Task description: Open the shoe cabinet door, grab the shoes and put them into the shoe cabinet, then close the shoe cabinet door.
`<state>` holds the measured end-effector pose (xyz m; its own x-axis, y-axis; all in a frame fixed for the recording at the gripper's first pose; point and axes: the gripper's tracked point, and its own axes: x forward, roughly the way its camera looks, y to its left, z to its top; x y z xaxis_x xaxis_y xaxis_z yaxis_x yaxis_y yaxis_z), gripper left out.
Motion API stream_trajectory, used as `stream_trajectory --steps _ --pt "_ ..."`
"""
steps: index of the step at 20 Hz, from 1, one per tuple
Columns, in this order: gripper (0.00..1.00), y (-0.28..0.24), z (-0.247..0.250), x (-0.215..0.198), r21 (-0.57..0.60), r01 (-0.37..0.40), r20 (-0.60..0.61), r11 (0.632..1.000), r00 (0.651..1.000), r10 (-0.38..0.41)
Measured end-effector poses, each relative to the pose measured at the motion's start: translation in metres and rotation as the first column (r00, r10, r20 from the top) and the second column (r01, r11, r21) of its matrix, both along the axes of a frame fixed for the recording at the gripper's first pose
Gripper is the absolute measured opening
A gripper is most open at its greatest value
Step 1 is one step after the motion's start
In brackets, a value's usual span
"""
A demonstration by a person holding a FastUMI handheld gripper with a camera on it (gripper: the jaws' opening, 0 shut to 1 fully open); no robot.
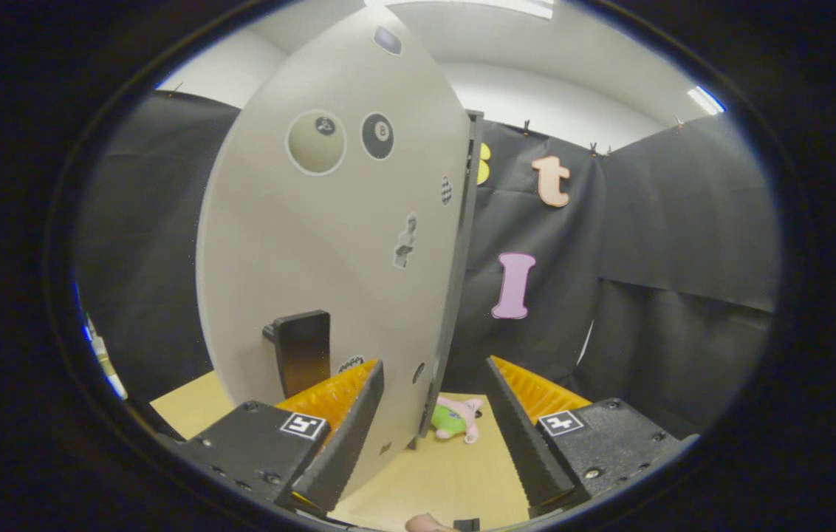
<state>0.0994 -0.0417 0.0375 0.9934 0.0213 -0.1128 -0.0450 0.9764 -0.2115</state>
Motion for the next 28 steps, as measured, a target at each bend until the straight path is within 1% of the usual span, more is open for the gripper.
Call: stream_trajectory --steps 3,5,7,9,10,12,13,14,19,22,24,28 --pt "0.90 0.037 -0.020 -0.007 0.023 -0.057 -0.073 0.998 0.996 0.059" --pt "0.90 0.064 -0.025 -0.010 0.014 -0.108 -0.112 0.994 0.988 0.109" --pt "0.91 0.087 -0.039 -0.012 -0.006 -0.138 -0.152 0.990 0.979 0.136" --pt "0.94 0.107 -0.050 -0.009 0.000 -0.159 -0.165 0.987 0.974 0.157" --pt "0.93 0.114 -0.054 -0.005 0.028 -0.163 -0.169 0.986 0.972 0.165" --pt "0.93 0.125 -0.055 -0.005 0.132 -0.184 -0.151 0.974 0.967 0.204" --pt "0.93 0.128 -0.056 -0.006 0.163 -0.184 -0.146 0.969 0.967 0.209" --pt "0.93 0.130 -0.055 -0.008 0.177 -0.180 -0.136 0.968 0.969 0.205" --pt "0.93 0.130 -0.044 -0.021 0.159 -0.182 -0.063 0.970 0.979 0.194" --pt "0.93 0.124 -0.036 -0.029 0.168 -0.148 0.016 0.975 0.989 0.148" --pt "0.93 0.119 -0.028 -0.035 0.197 -0.126 0.098 0.972 0.989 0.108" --pt "0.93 0.110 -0.038 -0.041 0.126 -0.104 0.154 0.987 0.984 0.084"
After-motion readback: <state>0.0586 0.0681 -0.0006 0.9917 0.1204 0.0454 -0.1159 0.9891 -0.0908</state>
